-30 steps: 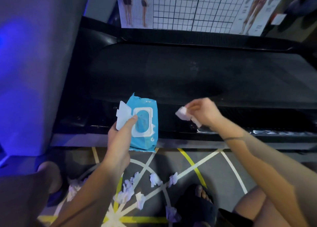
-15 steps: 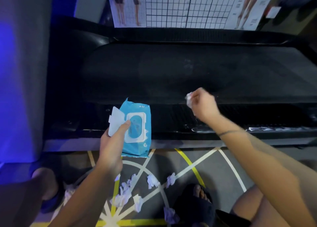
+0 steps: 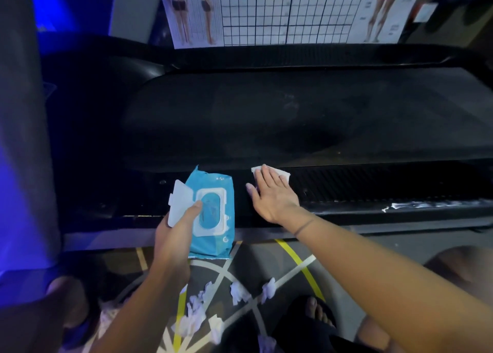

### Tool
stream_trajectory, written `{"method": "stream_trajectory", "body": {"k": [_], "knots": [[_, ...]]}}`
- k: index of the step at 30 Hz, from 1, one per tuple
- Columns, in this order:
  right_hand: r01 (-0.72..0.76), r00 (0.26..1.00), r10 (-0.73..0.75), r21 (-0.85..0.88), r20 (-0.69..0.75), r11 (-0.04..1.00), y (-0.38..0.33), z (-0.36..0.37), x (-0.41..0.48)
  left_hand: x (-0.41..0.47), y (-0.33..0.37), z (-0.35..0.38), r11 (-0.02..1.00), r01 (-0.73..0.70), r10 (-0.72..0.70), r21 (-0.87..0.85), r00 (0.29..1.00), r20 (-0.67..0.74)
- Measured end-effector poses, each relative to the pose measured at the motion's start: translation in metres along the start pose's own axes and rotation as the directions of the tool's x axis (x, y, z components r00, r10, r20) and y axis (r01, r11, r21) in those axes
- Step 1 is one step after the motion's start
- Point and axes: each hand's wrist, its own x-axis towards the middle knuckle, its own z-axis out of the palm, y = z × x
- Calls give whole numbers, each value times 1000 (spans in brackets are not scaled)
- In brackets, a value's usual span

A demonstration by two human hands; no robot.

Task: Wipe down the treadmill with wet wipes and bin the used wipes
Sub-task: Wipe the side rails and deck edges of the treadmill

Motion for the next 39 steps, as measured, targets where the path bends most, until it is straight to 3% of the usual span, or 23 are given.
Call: {"method": "stream_trajectory", "body": {"k": [7,15,19,29,39], "knots": [[-111,993,112,-31,38,993,3,-8,30,-2,1,4,1000,-7,7,-15,1000,17],[-102,993,104,39,-58,994,12,6,-46,-4,9,8,999,-32,35,-43,997,75],[-66,983,63,-12,-174,998,18,22,-102,-14,12,6,996,-55,61,-73,995,76],[-97,957,81,-44,-280,994,20,47,-114,-28,-4,9,992,-6,19,-128,995,99],[37,934,-94,-170,-344,985,60,47,-102,-18,-11,20,997,-13,19,-82,997,73]]}}
